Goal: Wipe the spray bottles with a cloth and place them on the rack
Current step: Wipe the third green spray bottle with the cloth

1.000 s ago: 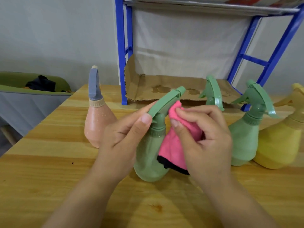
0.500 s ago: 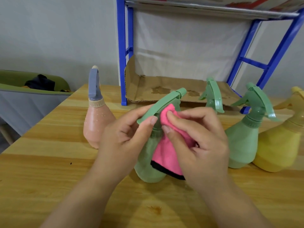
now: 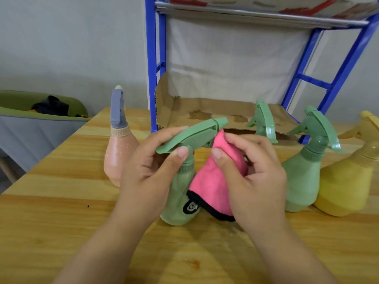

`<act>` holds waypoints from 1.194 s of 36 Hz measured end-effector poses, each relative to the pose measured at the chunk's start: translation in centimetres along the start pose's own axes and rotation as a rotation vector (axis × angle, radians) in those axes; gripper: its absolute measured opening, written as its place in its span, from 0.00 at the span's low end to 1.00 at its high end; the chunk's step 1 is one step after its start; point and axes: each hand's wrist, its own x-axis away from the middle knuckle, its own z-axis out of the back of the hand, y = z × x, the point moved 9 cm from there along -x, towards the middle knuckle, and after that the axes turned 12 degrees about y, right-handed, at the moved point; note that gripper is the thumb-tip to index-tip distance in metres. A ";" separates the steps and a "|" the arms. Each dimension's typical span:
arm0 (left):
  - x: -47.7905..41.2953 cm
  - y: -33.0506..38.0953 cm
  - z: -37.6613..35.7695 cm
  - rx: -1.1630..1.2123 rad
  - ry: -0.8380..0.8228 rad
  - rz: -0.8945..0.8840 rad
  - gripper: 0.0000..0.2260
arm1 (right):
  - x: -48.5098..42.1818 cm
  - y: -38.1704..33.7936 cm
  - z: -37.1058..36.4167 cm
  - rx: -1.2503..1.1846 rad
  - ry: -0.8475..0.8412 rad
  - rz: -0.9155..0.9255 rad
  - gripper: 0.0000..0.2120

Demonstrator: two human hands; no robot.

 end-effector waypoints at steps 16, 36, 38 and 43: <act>-0.2 -0.2 0.2 -0.039 -0.005 0.003 0.11 | 0.5 0.1 -1.2 0.113 -0.295 0.083 0.10; -0.1 0.0 0.9 -0.287 0.056 -0.085 0.11 | 1.4 0.2 -1.1 0.007 -0.394 0.036 0.13; -0.1 0.0 1.1 -0.292 0.069 -0.104 0.13 | 1.3 0.1 -0.9 -0.012 -0.376 0.057 0.13; -0.2 0.8 1.5 -0.402 0.122 -0.248 0.15 | 1.0 -0.8 -0.2 -0.037 -0.268 0.133 0.11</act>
